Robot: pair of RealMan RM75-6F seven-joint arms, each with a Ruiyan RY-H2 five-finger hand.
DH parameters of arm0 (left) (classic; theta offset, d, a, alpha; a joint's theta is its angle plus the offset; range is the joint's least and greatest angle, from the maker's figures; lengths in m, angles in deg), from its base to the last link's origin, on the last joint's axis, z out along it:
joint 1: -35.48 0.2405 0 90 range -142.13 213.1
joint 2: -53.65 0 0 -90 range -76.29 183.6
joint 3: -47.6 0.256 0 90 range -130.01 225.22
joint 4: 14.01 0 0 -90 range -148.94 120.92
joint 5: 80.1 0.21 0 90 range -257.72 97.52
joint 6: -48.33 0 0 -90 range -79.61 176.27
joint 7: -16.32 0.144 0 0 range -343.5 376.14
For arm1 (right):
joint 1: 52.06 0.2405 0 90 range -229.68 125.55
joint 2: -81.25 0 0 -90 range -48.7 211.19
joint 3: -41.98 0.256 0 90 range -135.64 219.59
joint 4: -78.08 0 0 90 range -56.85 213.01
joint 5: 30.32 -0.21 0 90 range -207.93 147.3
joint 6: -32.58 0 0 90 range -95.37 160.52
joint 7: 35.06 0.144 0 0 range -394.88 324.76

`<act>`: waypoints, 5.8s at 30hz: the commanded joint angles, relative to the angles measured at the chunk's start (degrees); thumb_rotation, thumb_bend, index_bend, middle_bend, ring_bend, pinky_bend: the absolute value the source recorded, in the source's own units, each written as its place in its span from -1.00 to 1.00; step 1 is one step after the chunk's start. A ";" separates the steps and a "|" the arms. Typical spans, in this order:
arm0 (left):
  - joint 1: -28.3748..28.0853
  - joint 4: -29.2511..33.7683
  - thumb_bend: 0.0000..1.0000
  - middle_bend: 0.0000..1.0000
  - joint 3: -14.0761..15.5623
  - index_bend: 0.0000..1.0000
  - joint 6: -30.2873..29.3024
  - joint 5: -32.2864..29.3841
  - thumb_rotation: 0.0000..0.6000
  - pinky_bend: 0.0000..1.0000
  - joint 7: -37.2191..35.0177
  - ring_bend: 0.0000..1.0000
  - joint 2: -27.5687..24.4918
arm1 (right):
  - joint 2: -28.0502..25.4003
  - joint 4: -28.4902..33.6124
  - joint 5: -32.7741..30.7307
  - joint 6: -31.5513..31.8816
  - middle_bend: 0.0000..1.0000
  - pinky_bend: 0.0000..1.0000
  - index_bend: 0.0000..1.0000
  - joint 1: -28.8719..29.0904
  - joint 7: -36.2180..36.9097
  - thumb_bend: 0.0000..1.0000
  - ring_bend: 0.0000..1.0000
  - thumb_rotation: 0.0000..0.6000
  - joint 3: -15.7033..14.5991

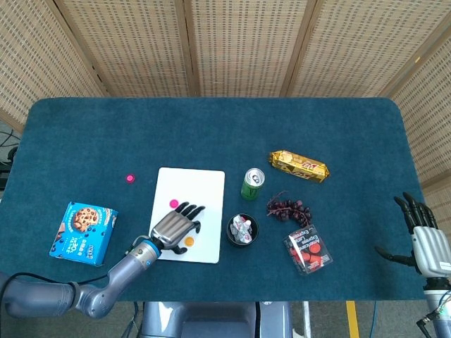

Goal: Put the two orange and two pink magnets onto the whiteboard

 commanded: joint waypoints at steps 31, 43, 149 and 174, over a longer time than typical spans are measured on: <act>1.33 -41.30 -0.32 -1.00 -9.48 -0.18 11.22 -7.94 1.00 -1.00 -17.41 -1.00 2.88 | -0.34 1.03 -0.73 -1.20 -1.00 -1.00 -1.00 0.29 -1.09 -0.69 -1.00 1.00 -0.11; 3.09 -44.15 -0.32 -1.00 -9.39 -0.18 11.74 -5.12 1.00 -1.00 -19.42 -1.00 4.40 | -0.35 0.87 -0.54 -1.01 -1.00 -1.00 -1.00 0.21 -0.75 -0.69 -1.00 1.00 -0.14; -3.57 -22.03 -0.34 -1.00 -8.82 -0.19 2.77 -10.25 1.00 -1.00 -3.08 -1.00 9.28 | -0.54 0.39 -0.37 -1.00 -1.00 -1.00 -1.00 0.05 1.03 -0.69 -1.00 1.00 -0.22; 18.01 2.31 -0.90 -1.00 -1.65 -1.00 -21.17 15.65 1.00 -1.00 -21.96 -1.00 -17.69 | 0.21 0.15 -0.05 0.47 -1.00 -1.00 -1.00 -0.15 -1.32 -0.69 -1.00 1.00 0.09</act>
